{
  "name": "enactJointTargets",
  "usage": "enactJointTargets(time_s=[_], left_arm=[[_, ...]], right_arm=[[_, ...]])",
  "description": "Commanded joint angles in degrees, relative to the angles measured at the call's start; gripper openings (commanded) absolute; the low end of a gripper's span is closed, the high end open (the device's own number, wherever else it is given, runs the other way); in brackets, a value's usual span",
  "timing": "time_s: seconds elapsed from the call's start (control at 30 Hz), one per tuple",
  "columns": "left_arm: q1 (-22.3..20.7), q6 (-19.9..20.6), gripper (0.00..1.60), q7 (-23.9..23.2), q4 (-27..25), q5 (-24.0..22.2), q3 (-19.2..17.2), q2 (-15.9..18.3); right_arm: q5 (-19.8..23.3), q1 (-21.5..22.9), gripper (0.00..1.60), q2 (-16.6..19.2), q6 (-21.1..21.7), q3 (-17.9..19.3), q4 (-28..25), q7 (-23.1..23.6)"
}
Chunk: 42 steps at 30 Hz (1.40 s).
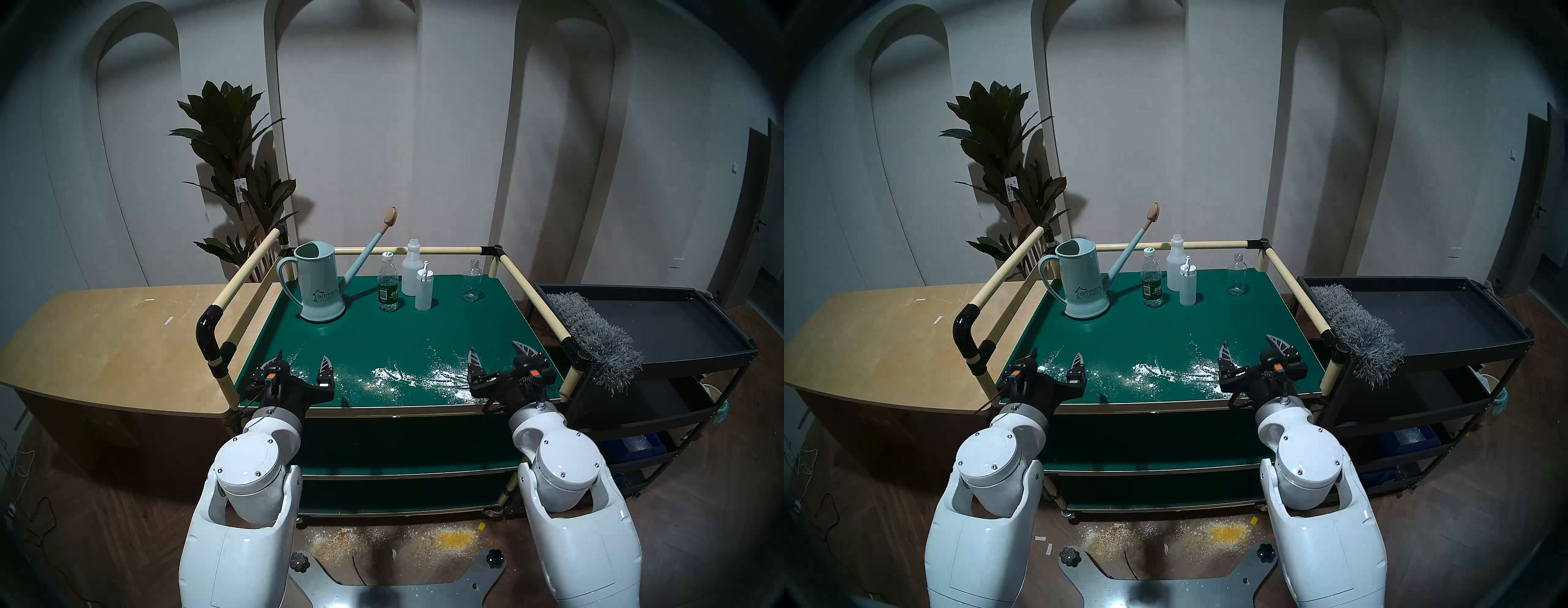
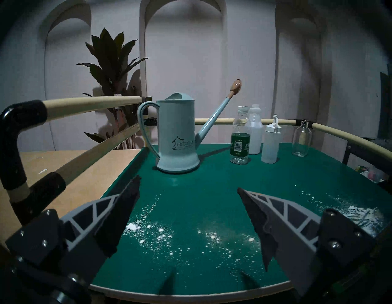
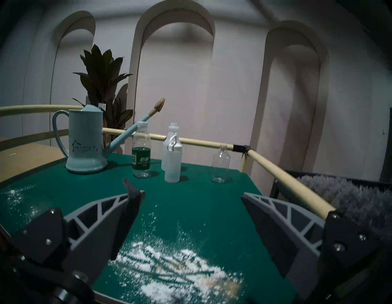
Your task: Dust the shelf with the duster
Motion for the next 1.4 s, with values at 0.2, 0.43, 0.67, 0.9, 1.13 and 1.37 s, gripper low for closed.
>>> enactJointTargets(time_s=[0.2,0.43,0.67,0.9,1.13,1.37], left_arm=[[-1.8,5.7,1.6,-3.3,-4.9,-1.1,0.0,1.7],[-2.4,7.0,1.6,-4.6,-5.4,-2.7,-1.2,2.0],[-3.6,8.6,1.6,-5.9,-4.3,-4.0,-0.9,2.2],[-6.0,9.6,1.6,-6.0,-2.9,-4.3,0.4,1.8],[-9.4,10.6,1.6,-4.2,0.1,-3.5,2.4,0.2],[-12.1,10.4,1.6,-1.2,2.7,-2.2,4.7,-1.2]], right_arm=[[3.1,2.8,1.6,3.1,7.8,10.9,-10.8,1.7],[7.0,1.5,1.6,5.8,13.4,18.0,-14.0,4.9],[10.7,1.7,1.6,9.8,19.4,25.9,-11.3,5.9],[13.8,2.5,1.6,15.0,22.0,33.2,-5.9,9.4],[16.4,3.1,1.6,18.4,20.5,37.9,-0.2,15.7],[21.3,4.8,1.6,22.4,18.6,40.4,7.5,23.3]])
